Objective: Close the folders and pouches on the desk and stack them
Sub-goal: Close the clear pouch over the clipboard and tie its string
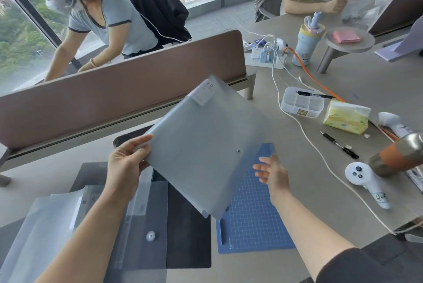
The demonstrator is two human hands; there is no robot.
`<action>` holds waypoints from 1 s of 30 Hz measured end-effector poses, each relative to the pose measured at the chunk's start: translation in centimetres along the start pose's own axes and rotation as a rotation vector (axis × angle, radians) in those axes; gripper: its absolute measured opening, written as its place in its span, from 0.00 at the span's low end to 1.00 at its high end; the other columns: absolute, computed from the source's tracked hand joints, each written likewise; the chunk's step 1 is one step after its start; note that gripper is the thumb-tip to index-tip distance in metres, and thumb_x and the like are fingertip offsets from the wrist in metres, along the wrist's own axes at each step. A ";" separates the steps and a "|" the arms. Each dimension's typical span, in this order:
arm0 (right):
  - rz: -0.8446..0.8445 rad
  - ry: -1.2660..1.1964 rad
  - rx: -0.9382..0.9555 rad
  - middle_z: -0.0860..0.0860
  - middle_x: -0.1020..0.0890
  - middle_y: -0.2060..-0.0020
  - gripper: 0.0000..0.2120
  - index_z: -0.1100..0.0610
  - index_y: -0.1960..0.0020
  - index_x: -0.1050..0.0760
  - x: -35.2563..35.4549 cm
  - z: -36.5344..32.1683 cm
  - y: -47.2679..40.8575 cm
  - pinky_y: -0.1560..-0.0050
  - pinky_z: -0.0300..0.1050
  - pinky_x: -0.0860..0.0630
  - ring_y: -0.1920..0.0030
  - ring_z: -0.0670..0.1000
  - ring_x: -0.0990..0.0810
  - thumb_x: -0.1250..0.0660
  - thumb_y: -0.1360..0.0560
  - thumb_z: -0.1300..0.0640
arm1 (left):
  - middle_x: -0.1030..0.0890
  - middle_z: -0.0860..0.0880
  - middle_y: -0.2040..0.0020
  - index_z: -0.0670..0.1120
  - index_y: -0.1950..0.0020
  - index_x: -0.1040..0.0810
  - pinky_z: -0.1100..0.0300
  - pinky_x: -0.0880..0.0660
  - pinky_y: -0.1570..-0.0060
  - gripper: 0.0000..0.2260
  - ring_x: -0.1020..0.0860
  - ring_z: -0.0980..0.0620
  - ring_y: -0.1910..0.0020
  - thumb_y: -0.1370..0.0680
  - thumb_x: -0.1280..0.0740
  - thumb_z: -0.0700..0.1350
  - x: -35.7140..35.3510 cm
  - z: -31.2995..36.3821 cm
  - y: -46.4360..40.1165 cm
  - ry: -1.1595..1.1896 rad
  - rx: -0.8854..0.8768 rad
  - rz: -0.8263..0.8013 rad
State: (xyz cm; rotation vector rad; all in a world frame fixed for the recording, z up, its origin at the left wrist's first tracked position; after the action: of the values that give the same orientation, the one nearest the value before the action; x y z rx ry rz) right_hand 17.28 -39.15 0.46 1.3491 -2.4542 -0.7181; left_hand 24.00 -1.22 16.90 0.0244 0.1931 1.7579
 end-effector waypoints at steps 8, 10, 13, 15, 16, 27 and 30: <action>-0.157 -0.238 -0.025 0.54 0.17 0.57 0.09 0.52 0.44 0.22 -2.3 -1.3 0.3 0.61 0.46 0.25 0.63 0.53 0.21 0.39 0.19 0.53 | 0.18 0.50 0.45 0.45 0.34 0.22 0.63 0.19 0.66 0.21 0.18 0.56 0.64 0.23 0.37 0.27 -1.8 -5.6 2.0 0.023 0.149 -0.035; -0.147 -0.237 0.002 0.54 0.16 0.55 0.12 0.52 0.43 0.20 -2.0 -1.5 0.1 0.57 0.48 0.23 0.59 0.53 0.19 0.39 0.21 0.62 | 0.20 0.52 0.42 0.46 0.31 0.26 0.62 0.18 0.65 0.25 0.17 0.54 0.60 0.25 0.34 0.28 -2.0 -7.8 2.6 -0.023 0.227 -0.072; -0.145 -0.243 0.010 0.57 0.14 0.48 0.14 0.56 0.43 0.19 -1.5 -1.1 0.1 0.45 0.55 0.22 0.50 0.58 0.17 0.39 0.22 0.66 | 0.19 0.47 0.42 0.49 0.31 0.27 0.56 0.17 0.62 0.32 0.18 0.46 0.52 0.35 0.30 0.34 -2.3 -12.0 3.9 -0.114 0.378 -0.180; -0.118 -0.215 -0.005 0.57 0.14 0.47 0.14 0.55 0.45 0.17 -0.7 -0.4 -0.2 0.41 0.58 0.23 0.46 0.60 0.17 0.38 0.22 0.66 | 0.17 0.45 0.43 0.50 0.33 0.26 0.51 0.16 0.59 0.32 0.16 0.43 0.50 0.37 0.29 0.37 -2.2 -14.3 4.9 -0.215 0.466 -0.241; -0.107 -0.188 -0.012 0.56 0.14 0.47 0.14 0.53 0.46 0.17 -0.3 -0.1 -0.4 0.39 0.59 0.23 0.45 0.60 0.17 0.38 0.22 0.65 | 0.17 0.44 0.44 0.50 0.34 0.25 0.49 0.16 0.57 0.31 0.16 0.42 0.50 0.37 0.29 0.38 -2.2 -15.4 5.4 -0.278 0.505 -0.266; -0.216 -0.057 -0.123 0.54 0.15 0.44 0.12 0.52 0.41 0.19 -0.4 2.2 -0.7 0.39 0.57 0.23 0.43 0.58 0.17 0.38 0.20 0.57 | 0.17 0.44 0.49 0.45 0.48 0.23 0.50 0.22 0.54 0.12 0.19 0.46 0.53 0.23 0.30 0.53 -3.0 -21.5 6.2 -0.559 0.589 -0.251; -0.297 -0.092 -0.268 0.56 0.15 0.43 0.20 0.53 0.35 0.21 -1.2 3.5 -0.1 0.39 0.58 0.24 0.42 0.59 0.18 0.41 0.19 0.44 | 0.16 0.43 0.49 0.45 0.49 0.21 0.51 0.24 0.56 0.13 0.21 0.46 0.55 0.24 0.29 0.54 -2.6 -22.3 6.2 -0.402 0.633 -0.232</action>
State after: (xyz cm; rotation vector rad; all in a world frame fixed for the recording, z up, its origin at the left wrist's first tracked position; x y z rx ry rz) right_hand 16.47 -37.16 -2.53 1.6156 -2.1449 -1.1555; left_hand 15.68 -7.52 -3.97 0.7763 0.4303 1.3680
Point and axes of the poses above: each hand's wrist, its own y-axis away from the middle knuckle, its own x-axis out of the back of the hand, z = x × y, the point moved 10 cm from there along -y, towards the middle knuckle
